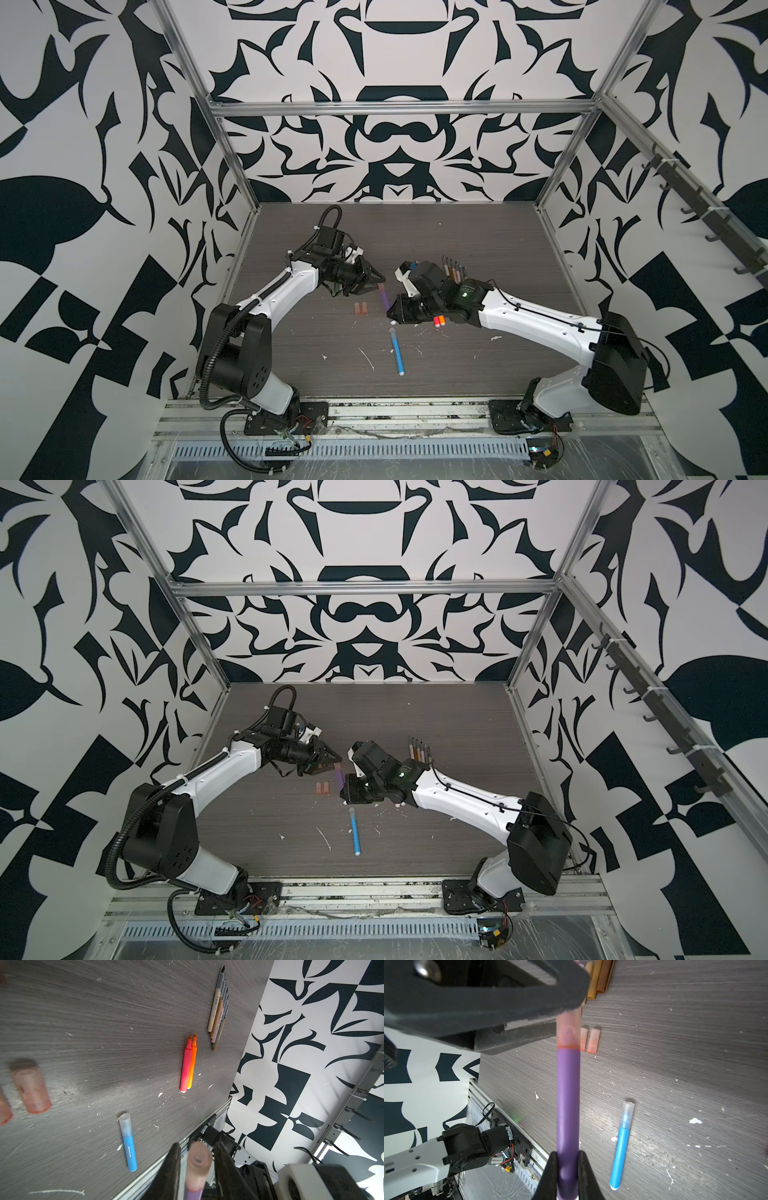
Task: Remove pen caps from pens
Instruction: Open the pen cap on the pen.
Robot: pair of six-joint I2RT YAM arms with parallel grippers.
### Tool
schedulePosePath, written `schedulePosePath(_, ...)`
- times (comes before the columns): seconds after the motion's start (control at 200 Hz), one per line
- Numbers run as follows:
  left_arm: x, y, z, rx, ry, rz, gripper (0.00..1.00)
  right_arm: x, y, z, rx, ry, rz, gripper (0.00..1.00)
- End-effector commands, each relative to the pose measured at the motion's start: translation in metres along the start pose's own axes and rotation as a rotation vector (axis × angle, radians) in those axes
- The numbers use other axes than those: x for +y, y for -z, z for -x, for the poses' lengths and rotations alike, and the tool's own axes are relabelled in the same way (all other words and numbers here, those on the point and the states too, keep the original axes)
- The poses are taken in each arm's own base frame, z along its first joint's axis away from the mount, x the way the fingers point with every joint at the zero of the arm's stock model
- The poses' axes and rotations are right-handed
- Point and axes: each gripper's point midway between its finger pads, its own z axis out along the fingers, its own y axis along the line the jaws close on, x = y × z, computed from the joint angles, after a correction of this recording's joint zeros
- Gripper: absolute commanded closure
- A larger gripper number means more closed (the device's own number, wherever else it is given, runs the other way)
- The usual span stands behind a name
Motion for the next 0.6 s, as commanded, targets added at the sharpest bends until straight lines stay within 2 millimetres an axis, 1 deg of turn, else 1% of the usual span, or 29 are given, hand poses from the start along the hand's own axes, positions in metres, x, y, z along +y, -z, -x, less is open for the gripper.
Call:
schedulePosePath(0.0,-0.008,0.0,0.002,0.008,-0.017,-0.016,0.69,0.024,0.01,0.017,-0.049,0.011,0.068,1.0)
schedulePosePath(0.13,-0.011,0.0,0.002,0.01,-0.024,-0.023,0.73,0.024,0.009,0.018,-0.052,0.011,0.071,1.0)
schedulePosePath(0.23,-0.011,0.0,0.002,0.014,-0.023,-0.025,0.74,0.025,0.009,0.019,-0.054,0.008,0.072,1.0)
schedulePosePath(0.28,-0.012,0.0,0.001,0.015,-0.025,-0.027,0.76,0.024,0.009,0.02,-0.054,0.008,0.071,1.0)
schedulePosePath(0.435,-0.015,0.0,0.0,0.019,-0.031,-0.036,0.87,0.024,0.01,0.022,-0.058,0.004,0.07,1.0)
schedulePosePath(0.56,-0.018,0.002,0.0,0.02,-0.034,-0.044,0.98,0.023,0.01,0.022,-0.062,0.002,0.068,1.0)
schedulePosePath(0.595,-0.018,0.002,0.0,0.019,-0.033,-0.045,1.0,0.023,0.01,0.023,-0.065,0.002,0.067,0.91)
